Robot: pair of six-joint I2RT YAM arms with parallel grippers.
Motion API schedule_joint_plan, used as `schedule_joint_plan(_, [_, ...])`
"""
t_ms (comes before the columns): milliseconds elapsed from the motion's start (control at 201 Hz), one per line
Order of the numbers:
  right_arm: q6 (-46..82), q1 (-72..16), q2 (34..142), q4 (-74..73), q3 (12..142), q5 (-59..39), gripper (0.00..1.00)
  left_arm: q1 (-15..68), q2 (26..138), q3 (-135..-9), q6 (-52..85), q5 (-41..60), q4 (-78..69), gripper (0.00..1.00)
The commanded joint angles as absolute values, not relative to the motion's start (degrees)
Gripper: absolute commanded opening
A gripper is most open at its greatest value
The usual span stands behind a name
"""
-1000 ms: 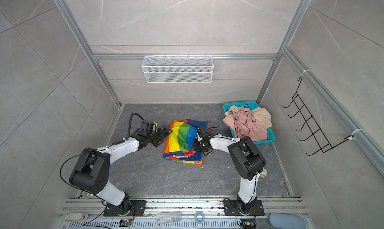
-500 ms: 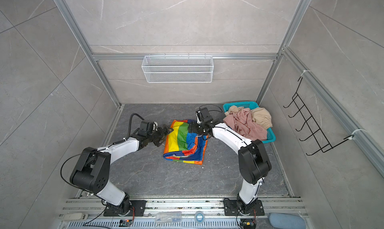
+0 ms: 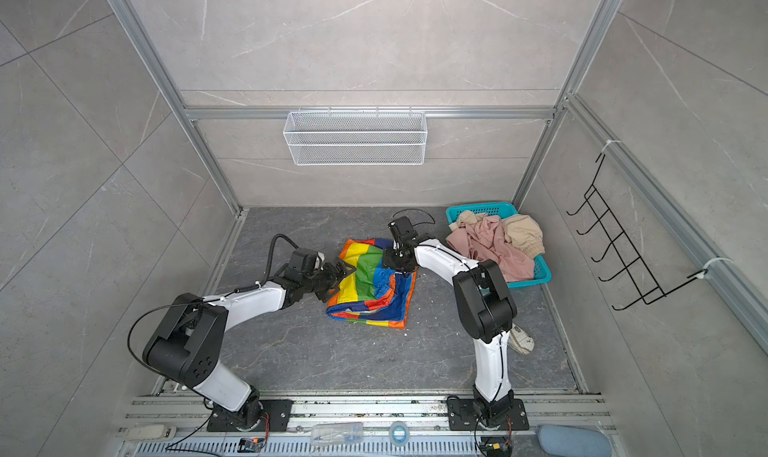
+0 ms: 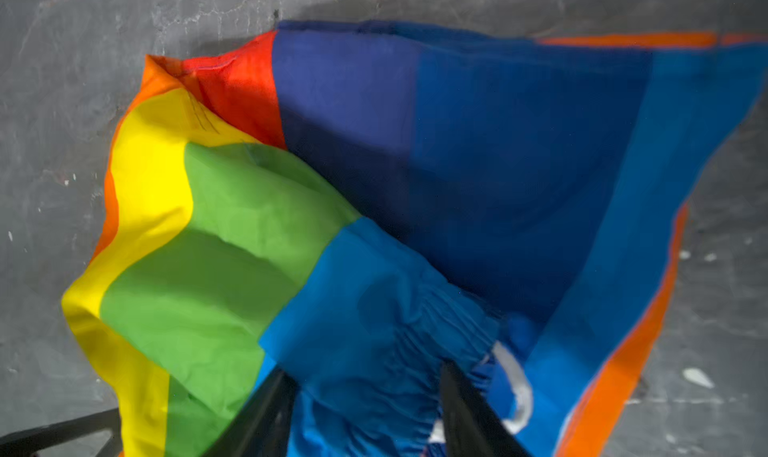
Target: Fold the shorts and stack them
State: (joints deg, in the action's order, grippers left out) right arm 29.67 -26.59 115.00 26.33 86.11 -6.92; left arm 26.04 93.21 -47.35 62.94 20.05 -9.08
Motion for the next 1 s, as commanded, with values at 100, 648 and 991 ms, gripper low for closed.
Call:
schedule_joint_plan(100, [28.3,-23.5,117.0,26.2,88.1,-6.6,0.15,27.9,96.4,-45.2,64.6,20.0,-13.1,1.0])
schedule_joint_plan(648, [22.3,-19.2,124.5,31.5,97.6,-6.2,0.13,28.3,97.4,-43.7,63.7,19.3,-13.7,0.99])
schedule_joint_plan(991, [28.4,-20.5,105.2,26.0,85.4,-16.1,0.77,27.8,92.7,-57.4,59.5,20.9,-6.2,0.99])
